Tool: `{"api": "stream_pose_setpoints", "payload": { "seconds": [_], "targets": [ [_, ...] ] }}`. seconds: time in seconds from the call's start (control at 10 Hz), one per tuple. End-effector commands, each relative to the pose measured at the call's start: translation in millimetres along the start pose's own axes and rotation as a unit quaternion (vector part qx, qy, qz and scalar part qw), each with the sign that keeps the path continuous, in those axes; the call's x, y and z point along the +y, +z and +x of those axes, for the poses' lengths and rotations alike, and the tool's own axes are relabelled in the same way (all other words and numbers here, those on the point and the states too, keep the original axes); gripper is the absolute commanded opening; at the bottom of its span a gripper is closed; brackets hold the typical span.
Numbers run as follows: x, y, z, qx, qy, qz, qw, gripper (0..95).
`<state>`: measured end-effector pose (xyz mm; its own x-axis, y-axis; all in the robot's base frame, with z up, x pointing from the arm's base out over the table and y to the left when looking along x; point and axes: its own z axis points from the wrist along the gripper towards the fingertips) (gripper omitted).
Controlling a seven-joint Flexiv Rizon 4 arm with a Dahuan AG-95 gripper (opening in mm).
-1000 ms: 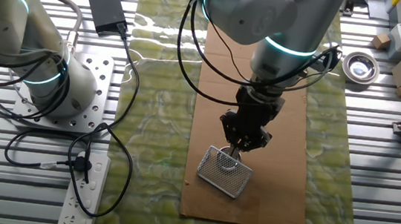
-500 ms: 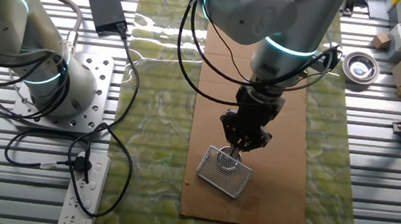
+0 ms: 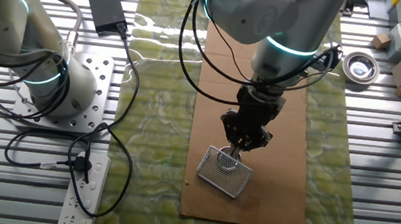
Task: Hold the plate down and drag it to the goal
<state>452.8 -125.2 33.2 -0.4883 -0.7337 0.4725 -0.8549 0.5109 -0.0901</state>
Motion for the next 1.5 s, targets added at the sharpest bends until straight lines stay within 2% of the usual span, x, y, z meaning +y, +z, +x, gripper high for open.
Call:
{"api": "stream_pose_setpoints", "payload": {
  "seconds": [0.1, 1.5],
  "targets": [
    [0.3, -0.2, 0.7, 0.0, -0.001, 0.0, 1.0, 0.0],
    [0.5, 5.7, -4.3, 0.001, -0.005, 0.006, 1.0, 0.0]
  ]
}}
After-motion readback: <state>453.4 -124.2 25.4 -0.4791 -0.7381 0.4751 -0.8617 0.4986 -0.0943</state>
